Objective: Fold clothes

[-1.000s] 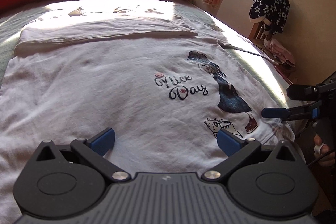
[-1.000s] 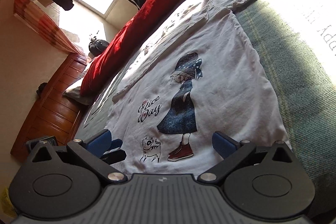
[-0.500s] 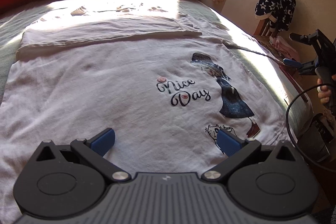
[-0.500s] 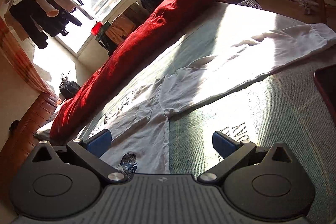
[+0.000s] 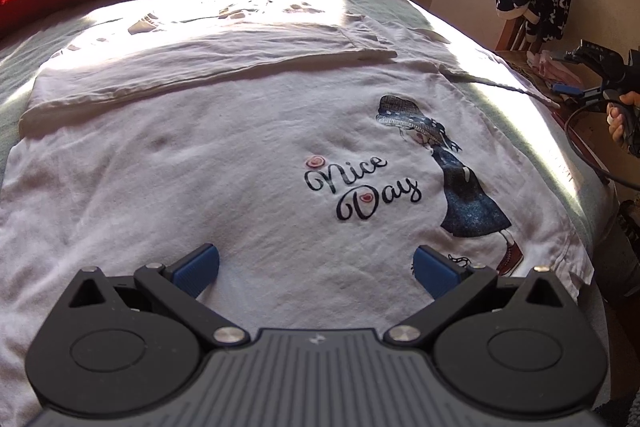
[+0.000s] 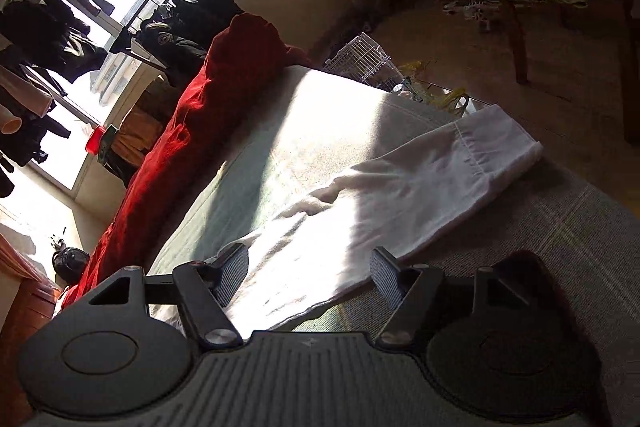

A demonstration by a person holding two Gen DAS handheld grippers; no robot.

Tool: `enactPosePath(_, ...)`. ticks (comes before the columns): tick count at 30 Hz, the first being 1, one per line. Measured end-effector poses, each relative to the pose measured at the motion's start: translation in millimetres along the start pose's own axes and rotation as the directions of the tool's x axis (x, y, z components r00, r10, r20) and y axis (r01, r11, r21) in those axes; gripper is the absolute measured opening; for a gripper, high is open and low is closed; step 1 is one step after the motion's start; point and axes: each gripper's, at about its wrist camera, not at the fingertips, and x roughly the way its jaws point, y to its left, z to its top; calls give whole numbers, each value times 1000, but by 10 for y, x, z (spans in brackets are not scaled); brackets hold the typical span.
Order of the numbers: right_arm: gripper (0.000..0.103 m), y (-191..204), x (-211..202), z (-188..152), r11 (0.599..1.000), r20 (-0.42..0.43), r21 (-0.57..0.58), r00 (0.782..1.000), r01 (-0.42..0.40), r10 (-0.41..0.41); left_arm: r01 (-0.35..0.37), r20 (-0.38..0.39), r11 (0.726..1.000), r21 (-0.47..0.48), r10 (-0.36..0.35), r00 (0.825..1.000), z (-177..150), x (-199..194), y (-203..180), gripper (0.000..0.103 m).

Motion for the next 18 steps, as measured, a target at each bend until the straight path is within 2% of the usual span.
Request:
enactPosePath(5,71,-304,188,151,993,-5,48,995,104,-104,-10,-3,1000,13,10,1000,15,35,-6,102)
enactPosePath(8,71,-498,249,189,986,-10,104,991,134,-133,-18,-5,1000,23,18,1000,23,53,-15,102)
enactPosePath(18,71,-746,488,260,981,16,182,998,61,-65,-41,-11,998,44,41,999,65,123,-44,102)
